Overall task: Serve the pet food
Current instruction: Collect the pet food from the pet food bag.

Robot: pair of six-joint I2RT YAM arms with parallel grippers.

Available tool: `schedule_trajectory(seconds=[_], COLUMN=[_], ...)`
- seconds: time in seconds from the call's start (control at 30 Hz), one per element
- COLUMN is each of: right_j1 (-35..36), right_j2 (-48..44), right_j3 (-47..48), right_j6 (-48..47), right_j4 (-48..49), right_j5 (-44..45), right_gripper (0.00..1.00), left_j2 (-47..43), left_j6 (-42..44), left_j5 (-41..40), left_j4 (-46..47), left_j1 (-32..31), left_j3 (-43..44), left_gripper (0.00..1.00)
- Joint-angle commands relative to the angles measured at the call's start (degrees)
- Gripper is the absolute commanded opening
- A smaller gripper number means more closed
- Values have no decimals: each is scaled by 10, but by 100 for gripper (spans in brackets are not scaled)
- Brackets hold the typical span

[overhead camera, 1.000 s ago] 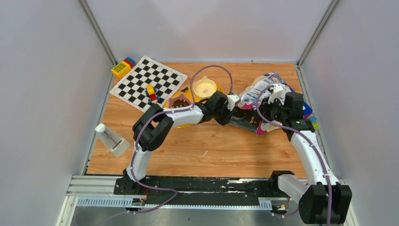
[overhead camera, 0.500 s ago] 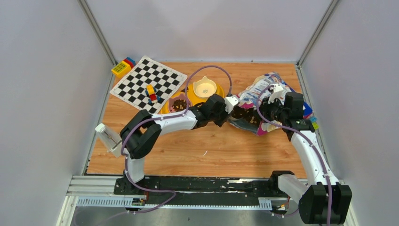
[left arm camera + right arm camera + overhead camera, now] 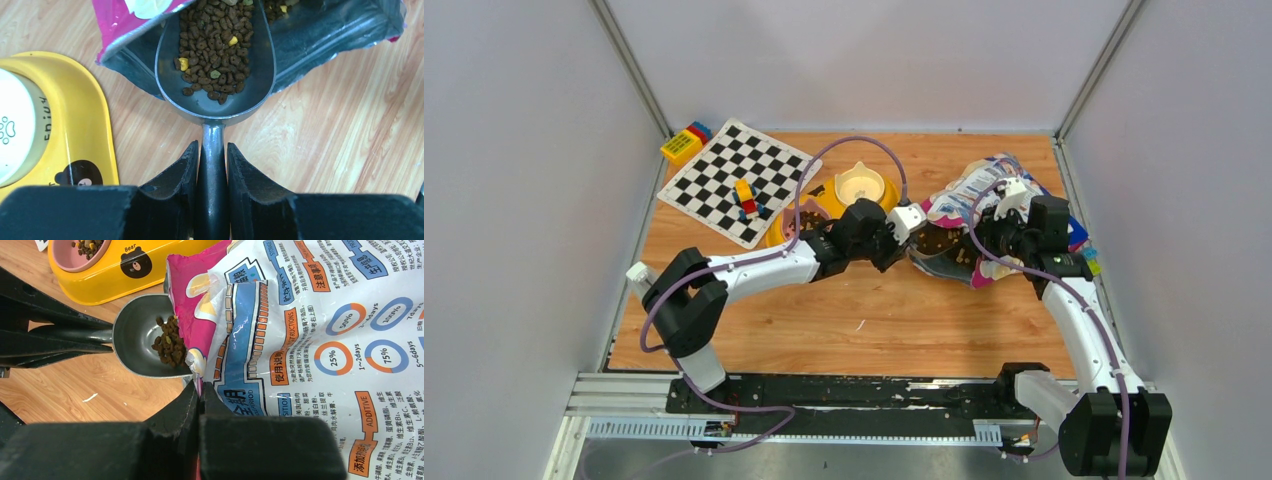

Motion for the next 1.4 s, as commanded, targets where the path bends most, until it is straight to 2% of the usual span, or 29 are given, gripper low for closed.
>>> schedule_trajectory(seconds=[0.0, 0.4, 0.77, 1.37], right_j1=[0, -2, -2, -2], right_j2=[-17, -20, -18, -11], right_j3=[11, 11, 12, 17], right_j6=[7, 8, 8, 10], right_j4=[12, 13, 13, 15], right_j5=[-40, -40, -41, -42], right_gripper=[0, 0, 0, 0], left_j2=[-40, -82, -136, -217], left_j6=[34, 89, 63, 68], left_j5=[42, 68, 82, 85], left_j4=[59, 51, 65, 52], left_j1=[-3, -2, 24, 53], left_j3=[-8, -51, -95, -155], left_gripper=[0, 0, 0, 0])
